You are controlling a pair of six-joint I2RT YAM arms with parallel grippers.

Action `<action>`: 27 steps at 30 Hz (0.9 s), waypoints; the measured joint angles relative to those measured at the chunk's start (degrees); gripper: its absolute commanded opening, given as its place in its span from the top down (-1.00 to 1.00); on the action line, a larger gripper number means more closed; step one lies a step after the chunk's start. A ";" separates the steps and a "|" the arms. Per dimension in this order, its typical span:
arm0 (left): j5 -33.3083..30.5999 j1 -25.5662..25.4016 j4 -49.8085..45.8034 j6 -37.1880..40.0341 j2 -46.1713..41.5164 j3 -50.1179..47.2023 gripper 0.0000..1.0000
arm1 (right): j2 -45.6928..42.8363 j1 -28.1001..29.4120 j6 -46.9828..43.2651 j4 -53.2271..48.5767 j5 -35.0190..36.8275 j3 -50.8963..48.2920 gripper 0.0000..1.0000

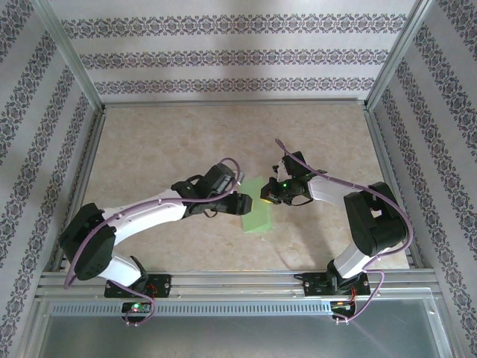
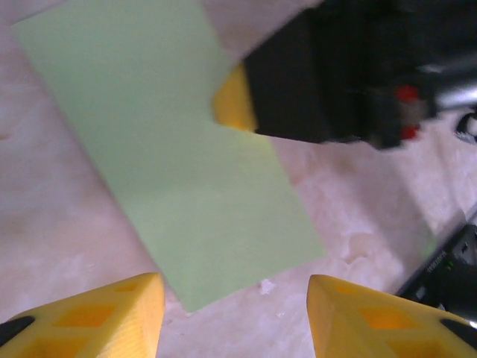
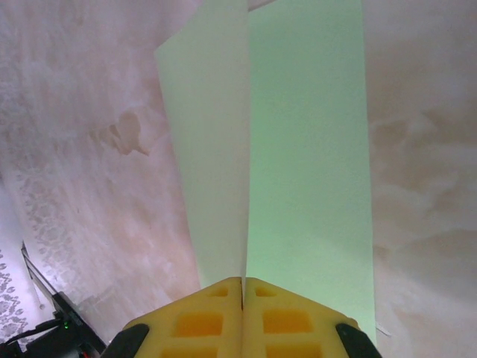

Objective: Fold a paper plane with a square sheet of paper (fold left side to right side)
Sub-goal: Fold the triangle a second time at the center of the table.

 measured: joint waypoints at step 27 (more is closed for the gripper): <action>-18.40 -14.93 -16.55 12.59 24.11 23.87 0.34 | -0.04 0.00 3.26 -2.49 1.60 0.00 1.00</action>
